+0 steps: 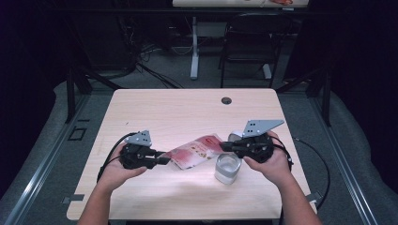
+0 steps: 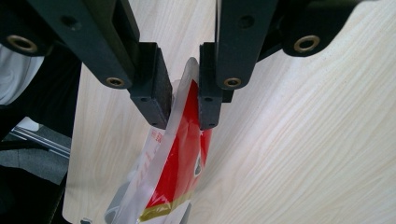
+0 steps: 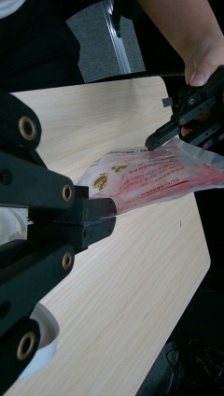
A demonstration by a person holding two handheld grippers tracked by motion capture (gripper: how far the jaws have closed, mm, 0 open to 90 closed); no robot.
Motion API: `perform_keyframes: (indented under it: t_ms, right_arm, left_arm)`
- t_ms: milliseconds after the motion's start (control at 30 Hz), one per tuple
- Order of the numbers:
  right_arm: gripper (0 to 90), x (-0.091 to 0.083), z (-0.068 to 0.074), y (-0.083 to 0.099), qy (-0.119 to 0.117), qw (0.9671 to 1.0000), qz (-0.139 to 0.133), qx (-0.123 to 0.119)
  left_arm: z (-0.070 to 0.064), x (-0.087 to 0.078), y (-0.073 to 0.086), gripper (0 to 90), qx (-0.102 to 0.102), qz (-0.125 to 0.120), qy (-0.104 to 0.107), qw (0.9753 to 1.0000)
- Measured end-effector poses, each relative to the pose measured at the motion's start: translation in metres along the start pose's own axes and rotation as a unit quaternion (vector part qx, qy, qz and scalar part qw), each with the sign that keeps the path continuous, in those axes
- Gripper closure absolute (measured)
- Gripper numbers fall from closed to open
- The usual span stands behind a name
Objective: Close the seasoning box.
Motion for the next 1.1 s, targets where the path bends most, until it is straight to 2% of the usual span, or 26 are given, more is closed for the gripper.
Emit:
perform_keyframes:
  t_ms: [500, 767, 1100]
  right_arm:
    - [90.0, 0.006, 0.007, -0.013, -0.004, 0.9999, 0.004, -0.010]
    - [90.0, 0.013, 0.008, -0.017, 0.006, 0.9997, 0.017, -0.015]
    - [90.0, 0.017, 0.010, -0.018, 0.010, 0.9992, 0.030, -0.026]
  left_arm:
    - [0.005, 0.000, 0.009, 75.0, -0.008, -0.002, -0.004, 1.0000]
    - [0.007, 0.002, 0.015, 73.8, -0.013, 0.002, -0.010, 0.9999]
    - [0.013, -0.003, 0.015, 64.9, -0.020, -0.010, -0.029, 0.9993]
Point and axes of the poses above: each handheld gripper's, and its own axes: x roughly forward along the jaws, y roughly out of its underside, z roughly to its left, the point moved 9 cm from there along x, roughly forward along the jaws
